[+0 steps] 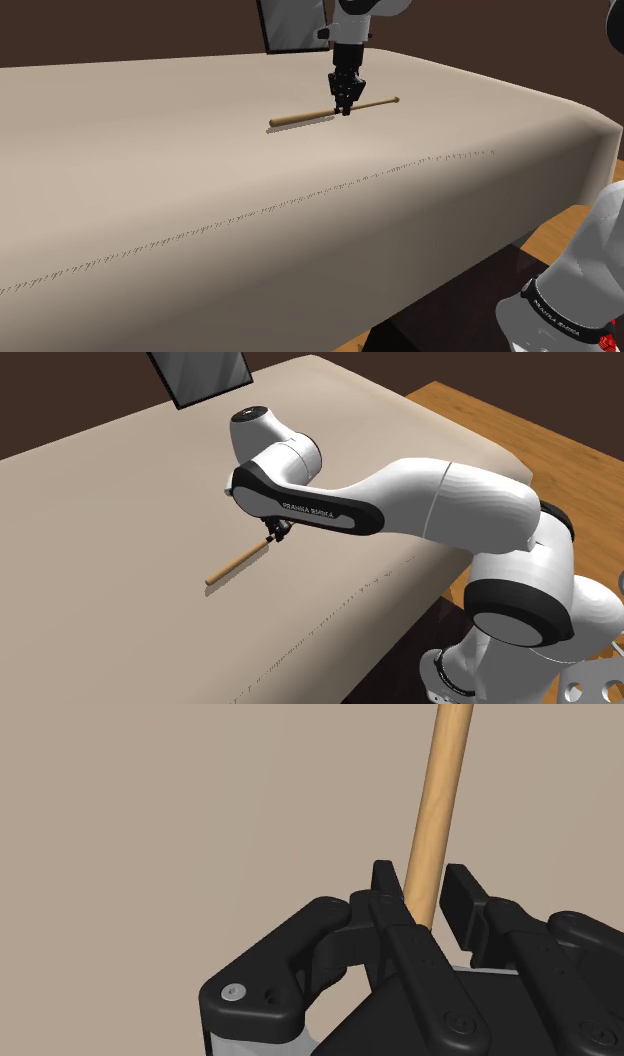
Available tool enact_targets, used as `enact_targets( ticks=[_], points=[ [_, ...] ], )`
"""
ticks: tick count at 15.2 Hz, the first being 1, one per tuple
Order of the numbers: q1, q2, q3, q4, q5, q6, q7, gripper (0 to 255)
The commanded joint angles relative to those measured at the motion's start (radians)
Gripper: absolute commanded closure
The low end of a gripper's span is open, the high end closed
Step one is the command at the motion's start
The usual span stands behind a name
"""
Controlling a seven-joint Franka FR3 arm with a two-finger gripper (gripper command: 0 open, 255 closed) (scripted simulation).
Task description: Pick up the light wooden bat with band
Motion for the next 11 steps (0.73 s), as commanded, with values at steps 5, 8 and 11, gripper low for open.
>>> enact_targets(
  ticks=[5, 8, 11],
  points=[
    [0.001, -0.001, 0.001, -0.010, 0.000, 0.002, 0.000, 255],
    [0.001, 0.000, 0.000, 0.008, 0.000, -0.014, 0.001, 255],
    [-0.001, 0.003, 0.000, 0.052, 0.000, -0.056, 0.004, 255]
  ],
)
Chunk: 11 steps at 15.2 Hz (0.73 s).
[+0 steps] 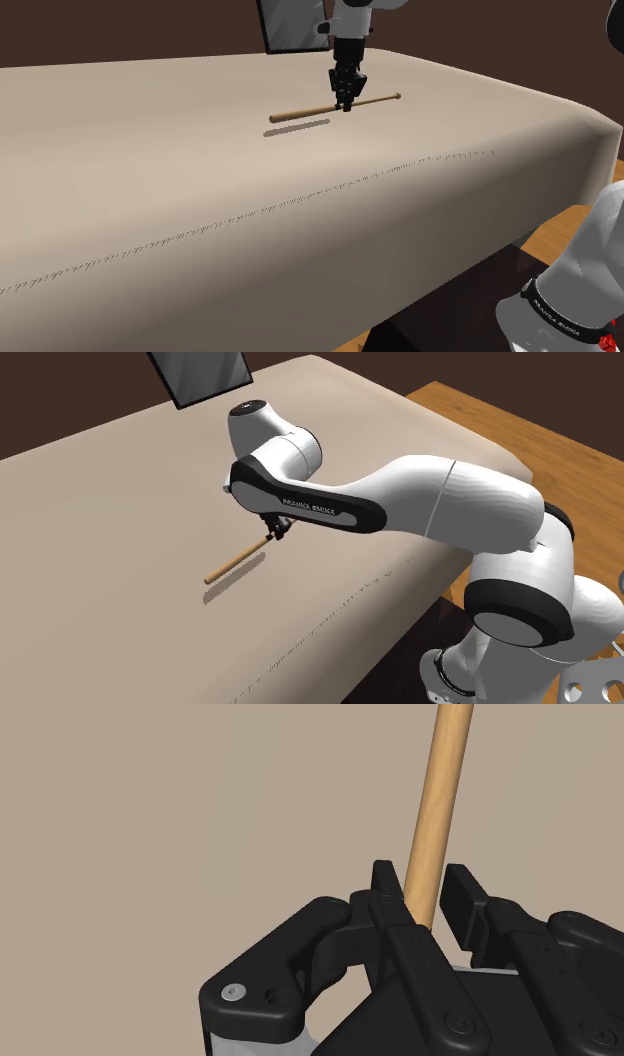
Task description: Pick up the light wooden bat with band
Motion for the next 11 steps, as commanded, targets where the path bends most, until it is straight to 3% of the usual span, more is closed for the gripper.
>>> enact_targets(
  ticks=[1, 11],
  points=[
    [-0.001, 0.005, -0.001, 0.036, 0.000, -0.032, 0.001, 255],
    [-0.008, 0.037, -0.002, 0.216, 0.005, -0.180, 0.008, 255]
  ],
)
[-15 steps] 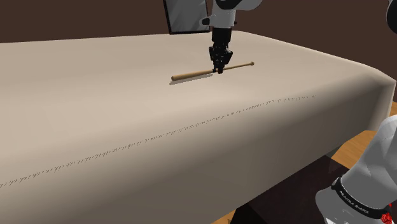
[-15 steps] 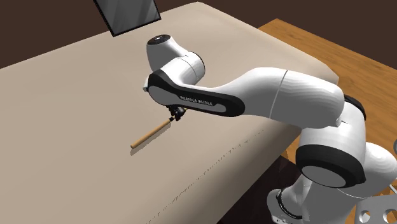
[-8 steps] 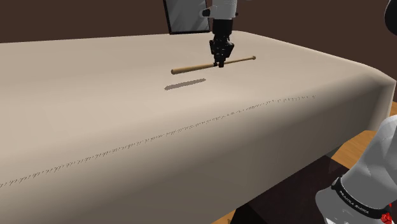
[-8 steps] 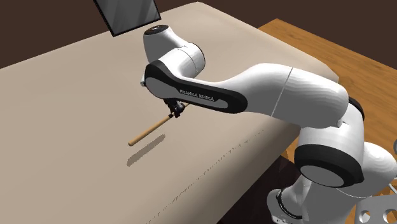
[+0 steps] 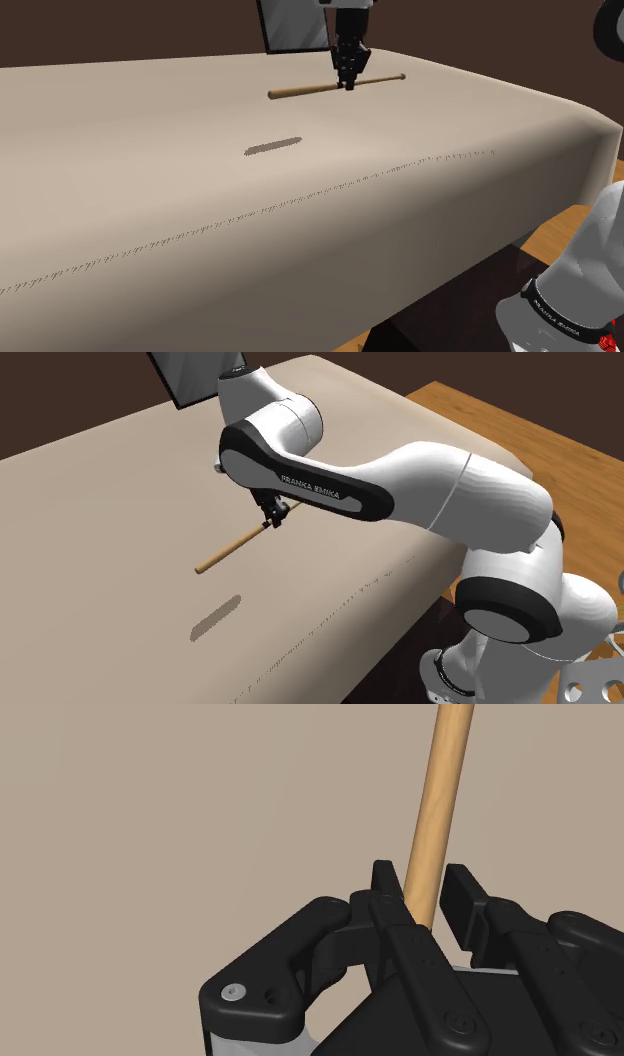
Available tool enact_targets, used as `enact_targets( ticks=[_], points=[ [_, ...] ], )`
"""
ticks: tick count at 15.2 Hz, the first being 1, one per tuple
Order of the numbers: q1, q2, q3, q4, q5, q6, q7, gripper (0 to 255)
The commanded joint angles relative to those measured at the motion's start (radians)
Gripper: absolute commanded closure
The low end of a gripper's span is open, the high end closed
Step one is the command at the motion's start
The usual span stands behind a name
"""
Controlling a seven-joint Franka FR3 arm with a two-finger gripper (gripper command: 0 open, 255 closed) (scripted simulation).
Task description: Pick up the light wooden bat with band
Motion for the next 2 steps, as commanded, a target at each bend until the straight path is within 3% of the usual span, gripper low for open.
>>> enact_targets(
  ticks=[1, 2],
  points=[
    [-0.001, 0.005, 0.000, 0.025, 0.001, -0.020, 0.001, 255],
    [-0.001, 0.005, 0.000, 0.025, 0.001, -0.020, 0.001, 255]
  ],
)
